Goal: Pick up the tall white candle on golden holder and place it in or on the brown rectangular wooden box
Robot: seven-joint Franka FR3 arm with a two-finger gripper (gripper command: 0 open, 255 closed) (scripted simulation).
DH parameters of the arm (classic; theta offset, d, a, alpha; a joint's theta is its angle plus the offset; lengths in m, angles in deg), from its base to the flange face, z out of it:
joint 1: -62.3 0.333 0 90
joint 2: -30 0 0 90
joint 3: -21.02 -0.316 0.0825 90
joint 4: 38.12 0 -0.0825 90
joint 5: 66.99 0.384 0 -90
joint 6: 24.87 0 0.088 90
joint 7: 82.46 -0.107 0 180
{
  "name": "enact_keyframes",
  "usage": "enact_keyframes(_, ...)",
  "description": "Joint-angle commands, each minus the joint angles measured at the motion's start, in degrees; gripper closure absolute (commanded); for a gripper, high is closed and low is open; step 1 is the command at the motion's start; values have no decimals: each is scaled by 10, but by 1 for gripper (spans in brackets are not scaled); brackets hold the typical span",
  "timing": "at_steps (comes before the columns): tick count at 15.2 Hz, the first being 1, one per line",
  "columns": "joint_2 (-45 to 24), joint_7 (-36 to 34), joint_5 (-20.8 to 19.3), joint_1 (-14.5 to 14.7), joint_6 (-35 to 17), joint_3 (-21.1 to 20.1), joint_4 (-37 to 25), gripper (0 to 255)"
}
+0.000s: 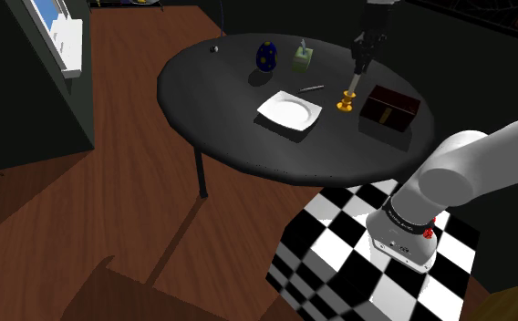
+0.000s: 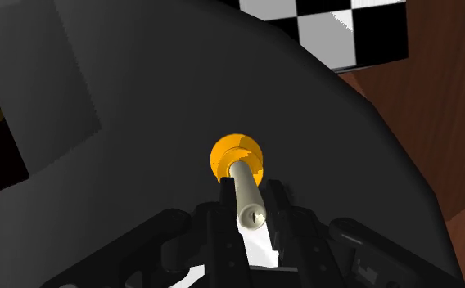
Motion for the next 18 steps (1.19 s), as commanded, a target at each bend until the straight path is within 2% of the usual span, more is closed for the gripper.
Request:
enact_keyframes(1, -6, 30, -14, -10, 5, 22, -13, 255)
enact_keyframes(10, -60, 161, -62, -47, 23, 118, -96, 255)
enact_keyframes(18, -155, 292, -68, -73, 32, 209, -212, 255)
